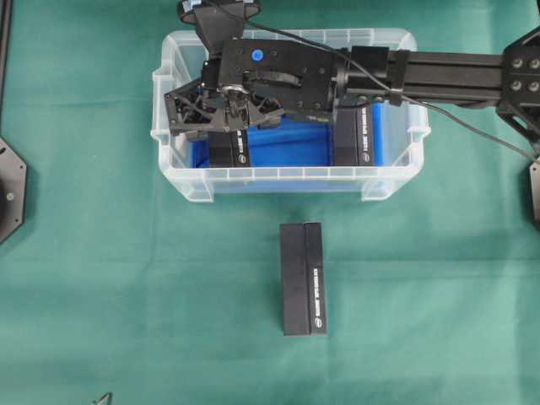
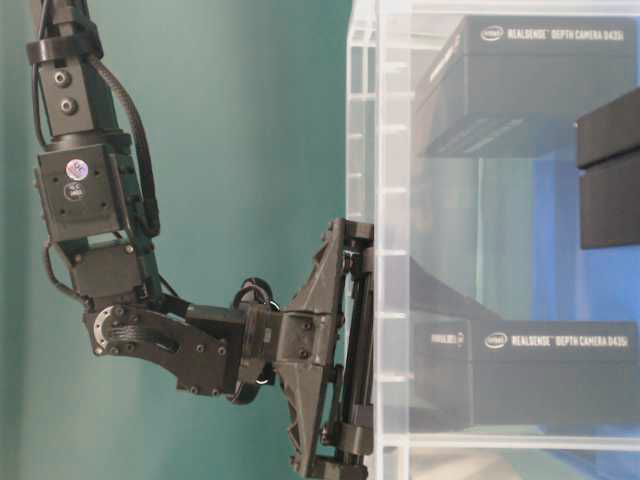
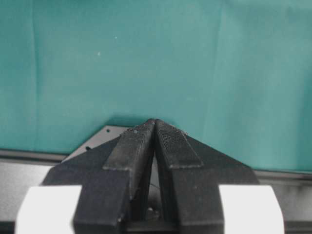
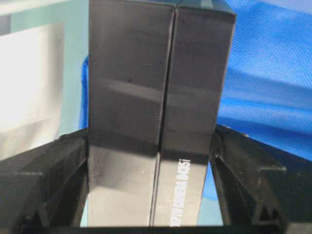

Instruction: Take the box out of the case with the right arm.

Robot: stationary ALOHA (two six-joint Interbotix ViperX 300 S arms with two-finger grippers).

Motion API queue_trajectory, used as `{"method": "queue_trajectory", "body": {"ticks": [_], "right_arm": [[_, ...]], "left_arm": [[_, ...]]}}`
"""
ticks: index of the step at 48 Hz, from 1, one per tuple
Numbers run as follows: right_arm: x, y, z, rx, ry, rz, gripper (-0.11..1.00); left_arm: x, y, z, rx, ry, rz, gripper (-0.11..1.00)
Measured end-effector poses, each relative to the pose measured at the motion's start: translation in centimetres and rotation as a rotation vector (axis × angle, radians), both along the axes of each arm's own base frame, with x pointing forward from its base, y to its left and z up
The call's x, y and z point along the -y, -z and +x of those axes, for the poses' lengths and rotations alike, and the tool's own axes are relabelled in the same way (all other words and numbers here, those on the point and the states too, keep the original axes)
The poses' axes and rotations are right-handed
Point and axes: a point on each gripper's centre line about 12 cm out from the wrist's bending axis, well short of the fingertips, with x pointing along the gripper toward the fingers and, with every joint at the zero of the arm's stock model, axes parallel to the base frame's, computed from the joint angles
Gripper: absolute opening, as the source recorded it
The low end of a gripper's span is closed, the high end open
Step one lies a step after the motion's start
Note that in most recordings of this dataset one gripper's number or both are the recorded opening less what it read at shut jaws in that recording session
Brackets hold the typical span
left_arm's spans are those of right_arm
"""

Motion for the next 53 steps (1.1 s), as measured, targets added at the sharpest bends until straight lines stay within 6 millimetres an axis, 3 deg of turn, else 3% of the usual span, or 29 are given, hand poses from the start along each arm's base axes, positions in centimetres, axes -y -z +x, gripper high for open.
{"method": "queue_trajectory", "body": {"ticks": [40,53], "right_arm": [[0.0,-0.3,-0.4,-0.012,0.015,-0.016,0.67],[0.3,-3.4,-1.2,0.011,0.032,-0.039,0.67]], "left_arm": [[0.0,0.1,0.0,-0.003,0.0,0.0,0.0],[0.0,0.0,0.0,0.002,0.0,0.0,0.0]]}}
